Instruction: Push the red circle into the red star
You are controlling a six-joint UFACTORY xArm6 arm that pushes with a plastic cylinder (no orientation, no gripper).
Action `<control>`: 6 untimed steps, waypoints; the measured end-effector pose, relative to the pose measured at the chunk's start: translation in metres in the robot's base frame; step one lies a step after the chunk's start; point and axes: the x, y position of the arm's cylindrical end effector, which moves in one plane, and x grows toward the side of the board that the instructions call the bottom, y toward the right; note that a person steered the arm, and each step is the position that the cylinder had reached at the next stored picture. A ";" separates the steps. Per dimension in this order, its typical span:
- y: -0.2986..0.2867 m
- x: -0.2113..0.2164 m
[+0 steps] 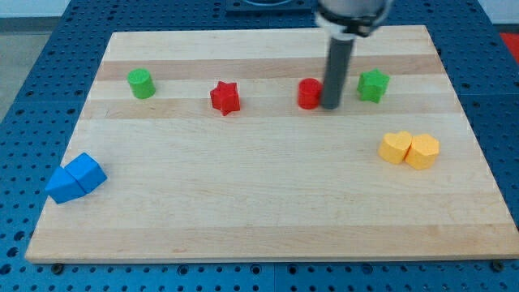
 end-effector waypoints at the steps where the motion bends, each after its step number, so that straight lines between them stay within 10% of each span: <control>1: -0.049 0.000; 6: -0.052 -0.044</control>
